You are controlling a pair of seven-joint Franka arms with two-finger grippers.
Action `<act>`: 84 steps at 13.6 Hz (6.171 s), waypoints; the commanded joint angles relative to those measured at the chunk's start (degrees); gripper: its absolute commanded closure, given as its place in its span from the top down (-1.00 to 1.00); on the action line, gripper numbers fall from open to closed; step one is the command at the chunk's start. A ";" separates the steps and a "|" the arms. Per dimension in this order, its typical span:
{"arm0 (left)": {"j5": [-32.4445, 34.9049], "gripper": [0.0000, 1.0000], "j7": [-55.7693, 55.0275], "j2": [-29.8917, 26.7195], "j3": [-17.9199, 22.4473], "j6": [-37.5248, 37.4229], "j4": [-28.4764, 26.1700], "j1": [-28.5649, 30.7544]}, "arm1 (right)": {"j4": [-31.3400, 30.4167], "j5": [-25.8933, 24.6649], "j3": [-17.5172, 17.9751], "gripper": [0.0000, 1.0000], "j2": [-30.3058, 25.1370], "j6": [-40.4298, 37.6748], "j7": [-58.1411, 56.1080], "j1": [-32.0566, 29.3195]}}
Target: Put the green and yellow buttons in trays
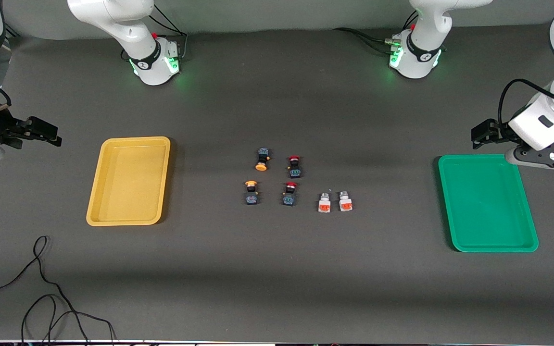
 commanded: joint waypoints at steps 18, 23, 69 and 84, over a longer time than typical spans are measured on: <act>-3.62 0.99 -0.59 -0.29 0.14 -2.88 0.05 0.68 | -9.77 3.82 -0.07 1.00 -3.37 7.59 17.55 16.16; -7.21 0.98 -6.82 2.60 -0.65 -2.10 1.89 -1.07 | -10.49 3.66 0.02 1.00 1.28 15.51 44.27 33.21; -3.89 -1.00 -34.20 26.44 1.64 -12.35 24.47 -14.36 | -1.45 3.74 -0.59 -0.49 26.25 26.01 61.19 46.34; 7.62 -1.00 6.00 23.00 1.81 9.20 1.84 15.36 | -6.44 5.06 -29.82 -0.61 10.87 7.17 -5.10 31.48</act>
